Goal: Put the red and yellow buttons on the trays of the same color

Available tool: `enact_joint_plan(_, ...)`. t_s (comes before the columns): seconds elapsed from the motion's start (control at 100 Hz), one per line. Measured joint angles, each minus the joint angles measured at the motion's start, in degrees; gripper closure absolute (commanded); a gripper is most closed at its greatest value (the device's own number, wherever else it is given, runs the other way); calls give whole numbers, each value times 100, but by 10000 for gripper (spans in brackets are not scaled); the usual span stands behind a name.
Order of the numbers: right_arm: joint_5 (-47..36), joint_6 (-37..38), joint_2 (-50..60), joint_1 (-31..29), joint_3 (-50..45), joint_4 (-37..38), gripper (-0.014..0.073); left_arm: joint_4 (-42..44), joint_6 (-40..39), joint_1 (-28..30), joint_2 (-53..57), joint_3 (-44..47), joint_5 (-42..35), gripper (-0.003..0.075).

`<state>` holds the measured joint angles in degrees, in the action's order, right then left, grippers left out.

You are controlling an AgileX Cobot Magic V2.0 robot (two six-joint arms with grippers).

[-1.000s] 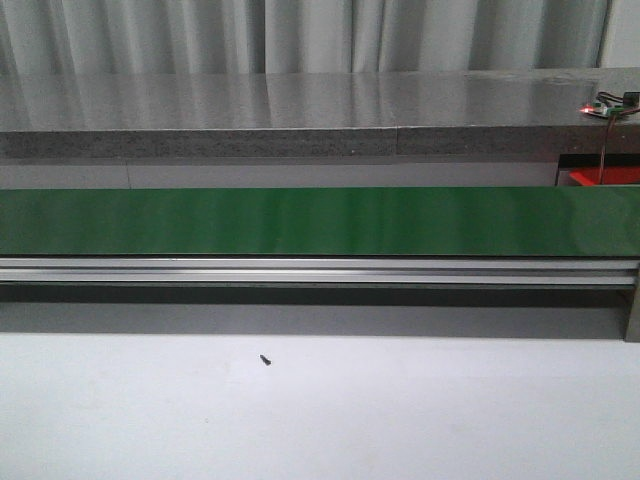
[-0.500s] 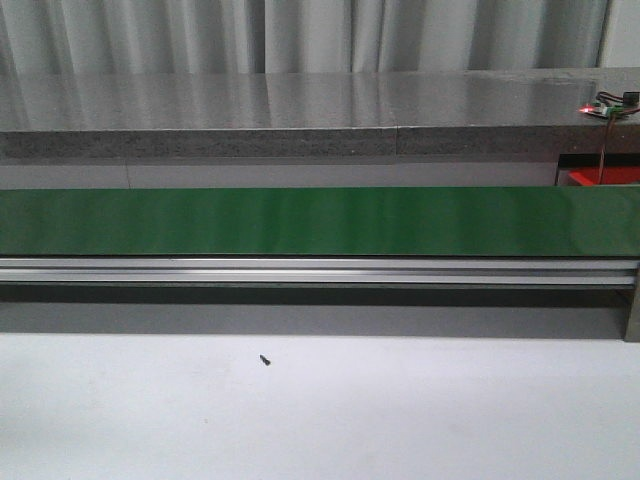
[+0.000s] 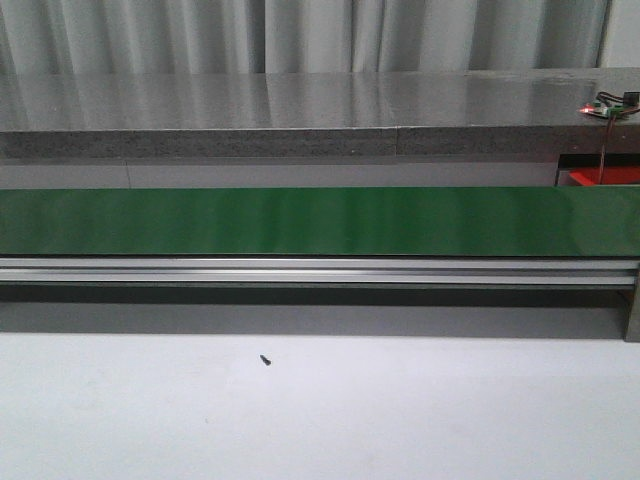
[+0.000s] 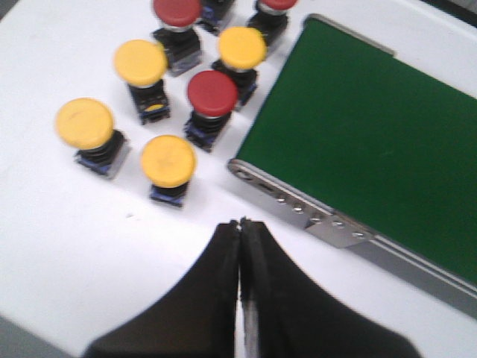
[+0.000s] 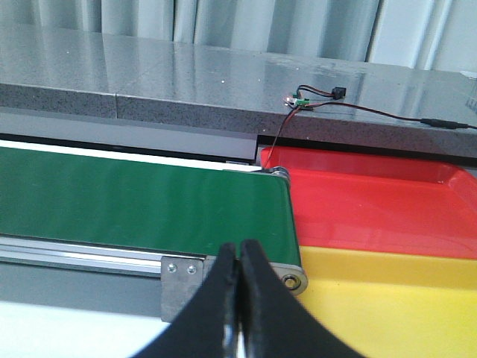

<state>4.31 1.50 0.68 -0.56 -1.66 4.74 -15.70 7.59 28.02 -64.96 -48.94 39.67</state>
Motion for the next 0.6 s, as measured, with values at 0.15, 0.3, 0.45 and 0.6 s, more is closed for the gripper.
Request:
enact_joint_plan(0.15, 0, 0, 0, 0, 0, 0, 660, 111, 39, 338, -121, -12, 153, 274)
enact_joint_plan(0.3, 0, 0, 0, 0, 0, 0, 660, 111, 53, 363, -373, -25, 173, 167)
enact_joint_plan(0.45, 0, 0, 0, 0, 0, 0, 660, 111, 4, 363, -749, -27, 180, 173)
enact_joint_plan(0.6, 0, 0, 0, 0, 0, 0, 660, 25, -8, 363, -1238, -37, 180, 173)
